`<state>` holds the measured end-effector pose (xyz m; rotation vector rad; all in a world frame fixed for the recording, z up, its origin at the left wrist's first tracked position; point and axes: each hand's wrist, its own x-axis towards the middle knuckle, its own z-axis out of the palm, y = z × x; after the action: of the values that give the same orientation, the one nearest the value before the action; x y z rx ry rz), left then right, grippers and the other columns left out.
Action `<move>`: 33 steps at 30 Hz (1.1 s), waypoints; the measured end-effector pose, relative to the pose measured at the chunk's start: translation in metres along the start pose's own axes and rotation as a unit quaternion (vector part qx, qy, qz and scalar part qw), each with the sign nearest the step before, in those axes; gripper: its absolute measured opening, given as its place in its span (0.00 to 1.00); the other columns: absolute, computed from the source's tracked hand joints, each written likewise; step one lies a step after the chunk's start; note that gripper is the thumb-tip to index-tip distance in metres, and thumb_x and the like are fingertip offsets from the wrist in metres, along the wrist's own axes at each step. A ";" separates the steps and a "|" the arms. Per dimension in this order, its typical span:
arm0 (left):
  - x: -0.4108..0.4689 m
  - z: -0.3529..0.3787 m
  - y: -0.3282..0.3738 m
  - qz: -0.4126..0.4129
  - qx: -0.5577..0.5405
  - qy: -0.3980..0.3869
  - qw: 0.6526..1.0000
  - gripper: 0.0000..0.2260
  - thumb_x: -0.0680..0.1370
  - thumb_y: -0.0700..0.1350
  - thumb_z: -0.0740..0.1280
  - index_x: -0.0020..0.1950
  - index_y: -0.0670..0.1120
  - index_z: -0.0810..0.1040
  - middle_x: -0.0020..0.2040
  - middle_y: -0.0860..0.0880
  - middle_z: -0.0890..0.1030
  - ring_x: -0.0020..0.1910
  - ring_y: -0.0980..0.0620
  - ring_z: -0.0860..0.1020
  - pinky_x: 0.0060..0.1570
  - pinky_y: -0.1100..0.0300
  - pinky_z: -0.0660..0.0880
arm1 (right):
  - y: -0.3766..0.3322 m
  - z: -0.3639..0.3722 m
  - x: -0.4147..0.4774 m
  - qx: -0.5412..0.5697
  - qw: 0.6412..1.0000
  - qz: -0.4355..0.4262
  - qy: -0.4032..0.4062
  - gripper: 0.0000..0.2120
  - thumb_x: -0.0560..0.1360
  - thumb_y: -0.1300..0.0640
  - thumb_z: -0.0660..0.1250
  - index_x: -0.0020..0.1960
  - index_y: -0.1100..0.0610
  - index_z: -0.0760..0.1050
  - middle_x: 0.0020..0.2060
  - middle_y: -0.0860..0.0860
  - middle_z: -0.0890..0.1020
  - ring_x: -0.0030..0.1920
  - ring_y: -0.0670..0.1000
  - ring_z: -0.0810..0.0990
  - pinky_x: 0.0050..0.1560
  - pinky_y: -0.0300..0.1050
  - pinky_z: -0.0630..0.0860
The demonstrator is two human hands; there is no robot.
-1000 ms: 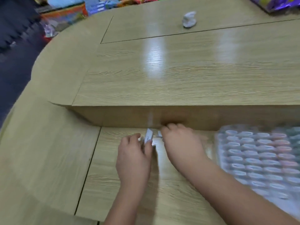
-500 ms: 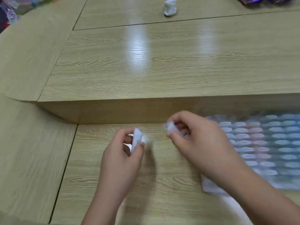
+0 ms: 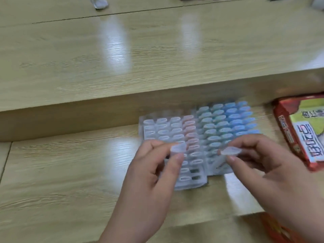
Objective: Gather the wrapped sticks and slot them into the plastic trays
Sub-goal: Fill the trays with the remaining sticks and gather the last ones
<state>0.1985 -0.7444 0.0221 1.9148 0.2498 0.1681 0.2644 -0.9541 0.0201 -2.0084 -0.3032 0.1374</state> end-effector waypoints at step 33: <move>-0.036 0.069 -0.040 0.155 0.453 0.098 0.873 0.05 0.76 0.47 0.72 0.45 0.47 0.86 0.45 0.48 0.84 0.43 0.46 0.71 0.40 0.52 0.68 | 0.043 0.014 -0.007 -0.339 0.883 -0.311 -0.091 0.16 0.74 0.60 0.65 0.61 0.56 0.82 0.50 0.49 0.84 0.42 0.56 0.78 0.34 0.49 0.79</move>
<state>0.1759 -0.8029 -0.0399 2.8800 0.1612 0.5354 0.2613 -0.9620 -0.0246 -2.4651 -1.2418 -0.2239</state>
